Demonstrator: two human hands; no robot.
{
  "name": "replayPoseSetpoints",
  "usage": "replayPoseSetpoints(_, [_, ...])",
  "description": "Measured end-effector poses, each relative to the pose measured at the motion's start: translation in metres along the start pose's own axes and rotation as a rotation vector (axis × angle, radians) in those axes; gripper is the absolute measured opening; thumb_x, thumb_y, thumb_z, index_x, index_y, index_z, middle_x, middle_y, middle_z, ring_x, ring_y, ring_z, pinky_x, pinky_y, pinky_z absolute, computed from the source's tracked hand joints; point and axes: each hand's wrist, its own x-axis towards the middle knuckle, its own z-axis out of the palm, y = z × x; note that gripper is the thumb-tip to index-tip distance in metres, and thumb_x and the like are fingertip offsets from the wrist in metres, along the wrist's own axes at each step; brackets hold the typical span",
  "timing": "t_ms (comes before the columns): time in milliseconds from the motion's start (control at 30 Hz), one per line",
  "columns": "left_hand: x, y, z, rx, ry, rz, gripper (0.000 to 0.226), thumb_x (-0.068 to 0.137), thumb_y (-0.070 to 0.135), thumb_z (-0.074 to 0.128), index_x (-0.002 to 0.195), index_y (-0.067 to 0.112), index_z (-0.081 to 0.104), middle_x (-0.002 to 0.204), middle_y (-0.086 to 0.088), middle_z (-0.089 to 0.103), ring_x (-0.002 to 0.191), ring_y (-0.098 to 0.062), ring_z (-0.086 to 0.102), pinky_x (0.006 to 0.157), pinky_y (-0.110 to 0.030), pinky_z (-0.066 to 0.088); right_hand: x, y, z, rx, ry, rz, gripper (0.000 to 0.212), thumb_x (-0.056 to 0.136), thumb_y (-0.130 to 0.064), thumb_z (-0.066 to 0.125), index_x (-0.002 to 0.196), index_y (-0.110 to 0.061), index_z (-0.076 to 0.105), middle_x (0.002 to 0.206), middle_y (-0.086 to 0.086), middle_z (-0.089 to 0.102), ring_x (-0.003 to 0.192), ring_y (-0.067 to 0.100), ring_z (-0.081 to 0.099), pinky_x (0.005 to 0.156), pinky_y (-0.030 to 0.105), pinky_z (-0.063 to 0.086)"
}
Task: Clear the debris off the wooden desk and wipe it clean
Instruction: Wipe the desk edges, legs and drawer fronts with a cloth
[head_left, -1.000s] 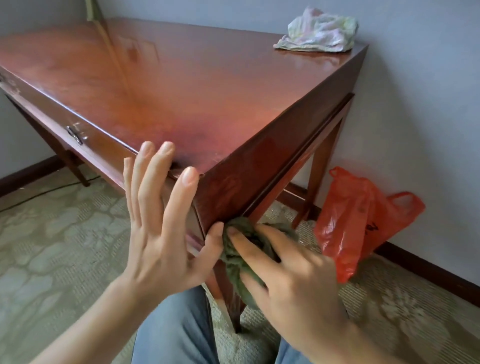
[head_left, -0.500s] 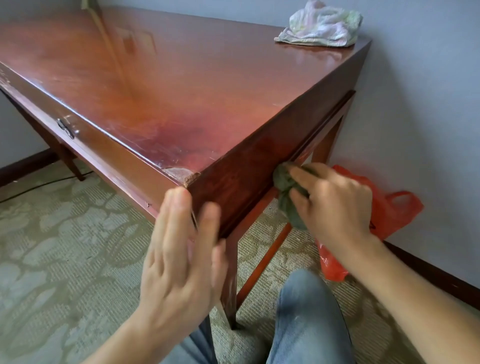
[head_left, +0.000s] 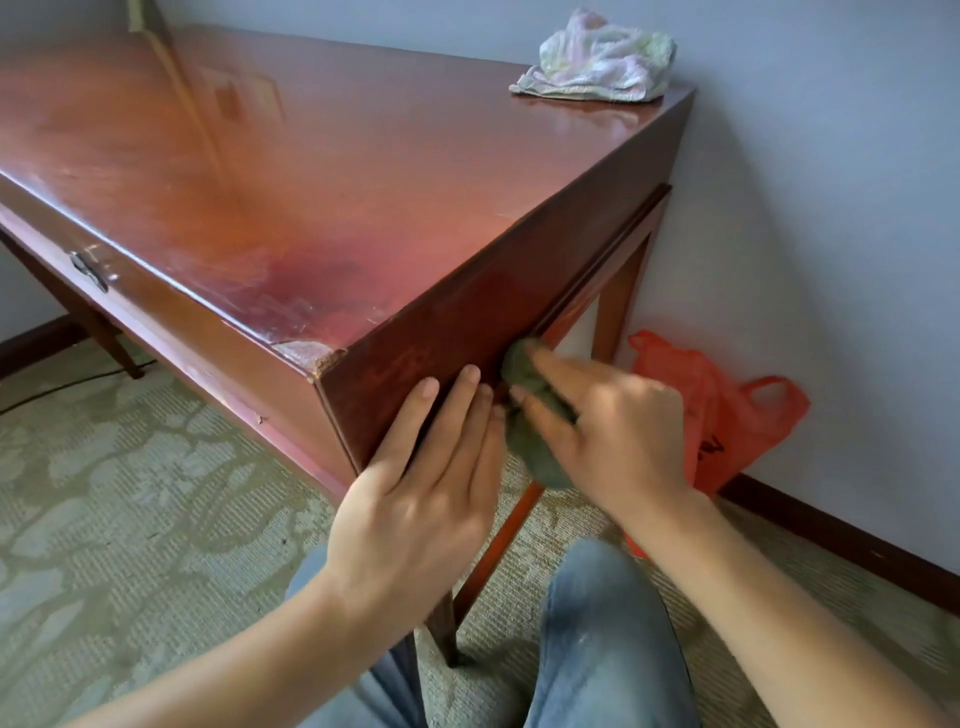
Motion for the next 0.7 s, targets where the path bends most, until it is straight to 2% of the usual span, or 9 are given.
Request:
replayPoseSetpoints(100, [-0.002, 0.000, 0.004, 0.034, -0.035, 0.016, 0.030, 0.101, 0.012, 0.054, 0.119, 0.000, 0.074, 0.135, -0.020, 0.067, 0.138, -0.034, 0.054, 0.122, -0.048, 0.031, -0.013, -0.007, -0.003, 0.086, 0.009, -0.126, 0.030, 0.098, -0.036, 0.066, 0.122, -0.022, 0.076, 0.100, -0.004, 0.079, 0.079, 0.018, 0.076, 0.053, 0.035, 0.057])
replayPoseSetpoints(200, [-0.003, 0.001, 0.005, 0.053, -0.031, 0.026, 0.030, 0.101, 0.011, 0.053, 0.120, 0.000, 0.074, 0.138, -0.020, 0.065, 0.138, -0.035, 0.055, 0.121, -0.049, 0.032, 0.000, 0.014, 0.001, 0.053, -0.027, -0.126, 0.031, 0.099, -0.040, 0.064, 0.126, -0.028, 0.074, 0.098, -0.007, 0.078, 0.077, 0.019, 0.076, 0.052, 0.035, 0.057])
replayPoseSetpoints(333, [-0.002, 0.003, 0.006, 0.058, -0.039, 0.015, 0.030, 0.103, 0.010, 0.052, 0.120, 0.001, 0.075, 0.140, -0.018, 0.064, 0.138, -0.033, 0.055, 0.122, -0.049, 0.032, 0.033, 0.062, 0.011, -0.115, -0.090, -0.019, 0.037, 0.096, -0.049, 0.056, 0.126, -0.036, 0.073, 0.093, -0.003, 0.080, 0.072, 0.031, 0.074, 0.056, 0.035, 0.055])
replayPoseSetpoints(500, [0.000, 0.003, 0.004, 0.054, -0.054, 0.002, 0.029, 0.103, 0.011, 0.053, 0.121, 0.002, 0.074, 0.140, -0.017, 0.064, 0.138, -0.032, 0.055, 0.122, -0.049, 0.032, 0.074, 0.116, 0.023, -0.144, -0.196, 0.187, 0.036, 0.102, -0.044, 0.062, 0.136, -0.035, 0.068, 0.099, 0.014, 0.078, 0.088, 0.043, 0.071, 0.072, 0.043, 0.055])
replayPoseSetpoints(600, [0.002, 0.001, 0.001, 0.038, -0.121, 0.005, 0.029, 0.103, 0.012, 0.054, 0.121, 0.002, 0.074, 0.140, -0.017, 0.064, 0.138, -0.033, 0.054, 0.122, -0.050, 0.032, 0.065, 0.109, 0.023, -0.142, -0.172, 0.164, 0.037, 0.101, -0.049, 0.057, 0.135, -0.037, 0.068, 0.095, 0.013, 0.079, 0.083, 0.041, 0.072, 0.069, 0.043, 0.057])
replayPoseSetpoints(700, [0.005, 0.004, -0.006, -0.017, -0.181, -0.026, 0.033, 0.102, 0.008, 0.048, 0.119, -0.001, 0.074, 0.139, -0.020, 0.064, 0.138, -0.035, 0.054, 0.123, -0.050, 0.028, 0.034, 0.068, 0.014, -0.131, -0.157, 0.018, 0.042, 0.099, -0.056, 0.048, 0.130, -0.037, 0.069, 0.083, 0.002, 0.077, 0.073, 0.032, 0.073, 0.060, 0.039, 0.056])
